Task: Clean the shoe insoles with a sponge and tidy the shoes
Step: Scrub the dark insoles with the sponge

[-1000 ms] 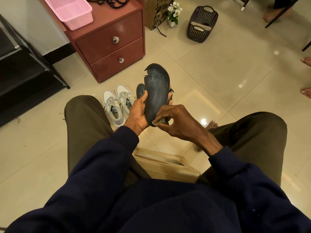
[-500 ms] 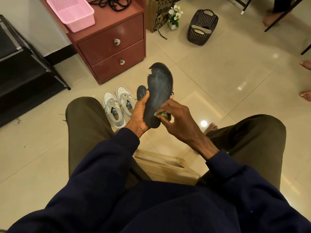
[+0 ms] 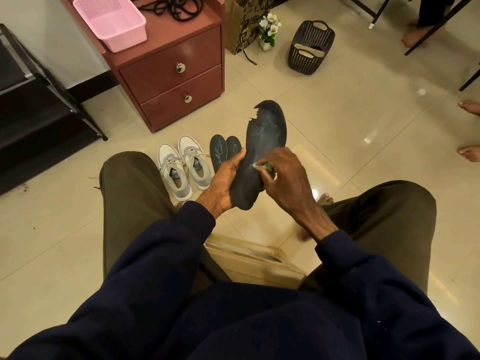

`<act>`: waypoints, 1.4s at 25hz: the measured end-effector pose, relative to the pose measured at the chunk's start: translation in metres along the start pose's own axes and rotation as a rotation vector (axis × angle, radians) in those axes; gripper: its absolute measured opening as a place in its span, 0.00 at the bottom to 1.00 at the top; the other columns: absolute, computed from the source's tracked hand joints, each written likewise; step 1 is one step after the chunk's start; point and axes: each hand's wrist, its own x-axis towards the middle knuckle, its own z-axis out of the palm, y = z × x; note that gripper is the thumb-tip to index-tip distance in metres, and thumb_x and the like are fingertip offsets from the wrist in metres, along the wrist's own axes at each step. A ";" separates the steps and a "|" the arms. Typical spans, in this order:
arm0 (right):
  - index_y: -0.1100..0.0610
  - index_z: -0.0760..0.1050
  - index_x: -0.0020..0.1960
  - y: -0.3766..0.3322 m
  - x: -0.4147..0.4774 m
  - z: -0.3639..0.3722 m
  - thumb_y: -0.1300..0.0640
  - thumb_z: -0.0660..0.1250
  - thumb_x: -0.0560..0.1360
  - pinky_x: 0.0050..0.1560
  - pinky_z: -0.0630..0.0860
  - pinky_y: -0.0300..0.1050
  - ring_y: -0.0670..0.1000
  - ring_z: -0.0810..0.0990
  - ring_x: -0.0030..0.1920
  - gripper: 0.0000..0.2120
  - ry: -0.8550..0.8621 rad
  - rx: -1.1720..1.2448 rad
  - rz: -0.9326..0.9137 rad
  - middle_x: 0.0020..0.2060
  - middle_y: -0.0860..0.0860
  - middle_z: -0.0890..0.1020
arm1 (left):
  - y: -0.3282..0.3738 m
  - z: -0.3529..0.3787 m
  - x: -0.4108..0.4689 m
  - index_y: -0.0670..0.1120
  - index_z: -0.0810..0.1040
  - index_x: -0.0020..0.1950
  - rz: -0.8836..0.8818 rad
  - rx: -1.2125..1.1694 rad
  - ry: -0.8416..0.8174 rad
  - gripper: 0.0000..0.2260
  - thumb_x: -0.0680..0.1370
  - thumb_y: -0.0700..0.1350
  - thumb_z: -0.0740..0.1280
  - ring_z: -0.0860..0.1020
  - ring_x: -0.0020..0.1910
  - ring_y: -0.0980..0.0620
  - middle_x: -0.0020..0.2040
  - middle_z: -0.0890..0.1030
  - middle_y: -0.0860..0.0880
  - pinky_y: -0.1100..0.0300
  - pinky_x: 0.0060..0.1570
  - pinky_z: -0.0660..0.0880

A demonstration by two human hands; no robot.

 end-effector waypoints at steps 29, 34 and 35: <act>0.55 0.83 0.53 0.006 -0.009 -0.001 0.56 0.75 0.76 0.51 0.77 0.50 0.50 0.81 0.50 0.07 -0.158 0.103 -0.065 0.48 0.50 0.84 | -0.009 -0.001 0.007 0.45 0.89 0.51 -0.031 0.113 0.019 0.20 0.85 0.53 0.60 0.85 0.51 0.47 0.52 0.87 0.45 0.50 0.58 0.78; 0.59 0.82 0.53 0.036 -0.002 -0.015 0.62 0.79 0.69 0.51 0.80 0.58 0.60 0.82 0.50 0.14 0.046 -0.087 0.185 0.49 0.58 0.84 | -0.012 -0.003 0.009 0.41 0.76 0.69 -0.225 0.097 -0.102 0.32 0.81 0.67 0.58 0.80 0.51 0.41 0.56 0.81 0.38 0.49 0.45 0.79; 0.59 0.82 0.54 0.038 -0.003 -0.015 0.63 0.79 0.70 0.52 0.80 0.57 0.59 0.82 0.51 0.13 0.073 -0.060 0.213 0.49 0.58 0.84 | -0.013 -0.004 0.009 0.40 0.78 0.67 -0.236 0.111 -0.105 0.32 0.82 0.67 0.57 0.79 0.51 0.41 0.55 0.81 0.38 0.50 0.45 0.79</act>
